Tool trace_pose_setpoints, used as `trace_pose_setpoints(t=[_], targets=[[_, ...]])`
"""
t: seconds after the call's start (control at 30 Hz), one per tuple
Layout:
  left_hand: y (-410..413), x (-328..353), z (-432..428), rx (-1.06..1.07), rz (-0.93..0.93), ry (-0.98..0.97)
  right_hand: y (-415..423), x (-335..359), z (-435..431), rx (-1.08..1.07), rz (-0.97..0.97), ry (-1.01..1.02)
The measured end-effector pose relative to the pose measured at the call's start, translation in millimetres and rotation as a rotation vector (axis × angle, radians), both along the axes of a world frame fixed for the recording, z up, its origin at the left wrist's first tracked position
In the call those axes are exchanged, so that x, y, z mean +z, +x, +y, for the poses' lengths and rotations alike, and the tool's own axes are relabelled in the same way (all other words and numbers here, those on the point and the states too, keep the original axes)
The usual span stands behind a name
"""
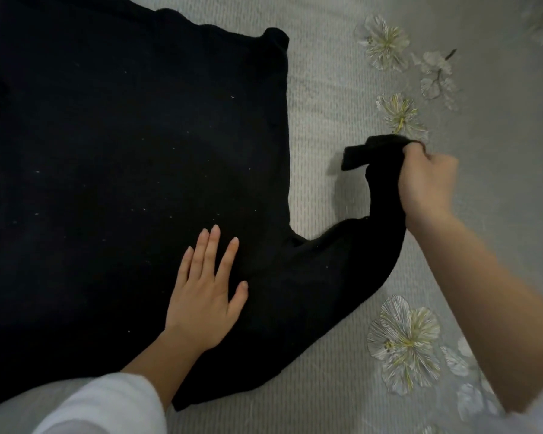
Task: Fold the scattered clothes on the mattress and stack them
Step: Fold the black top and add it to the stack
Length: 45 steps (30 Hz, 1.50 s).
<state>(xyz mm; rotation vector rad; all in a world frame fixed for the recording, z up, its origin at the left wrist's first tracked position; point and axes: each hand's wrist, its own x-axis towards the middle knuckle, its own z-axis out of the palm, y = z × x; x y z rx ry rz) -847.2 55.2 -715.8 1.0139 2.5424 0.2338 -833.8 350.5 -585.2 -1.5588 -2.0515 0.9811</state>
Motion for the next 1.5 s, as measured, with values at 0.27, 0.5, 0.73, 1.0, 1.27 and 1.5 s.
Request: trace_pose_setpoints(t=[0.27, 0.5, 0.73, 1.0, 1.27, 1.5], targets=[[16.8, 48.1, -18.3, -0.072, -0.629, 0.248, -109.0, 75.1, -108.5, 0.226, 0.355, -0.125], [23.5, 56.7, -24.0, 0.267, -1.246, 0.5, -141.7, 23.9, -171.2, 0.876, -0.095, -0.306], [5.5, 50.2, -36.1, 0.478, -1.544, 0.348, -52.8, -36.4, -144.0, 0.726, -0.499, -0.199], [9.6, 53.6, -34.3, 0.64, -1.59, 0.128, -12.1, -53.1, -149.0, 0.833, -0.662, -0.029], [-105.5, 60.7, -49.3, 0.781, -1.46, 0.177, -13.0, -52.9, -162.3, 0.715, -0.593, 0.239], [-257.2, 63.5, -28.3, 1.242, -1.168, 0.86, -40.0, -89.8, -206.5, 1.145, -0.639, 0.477]])
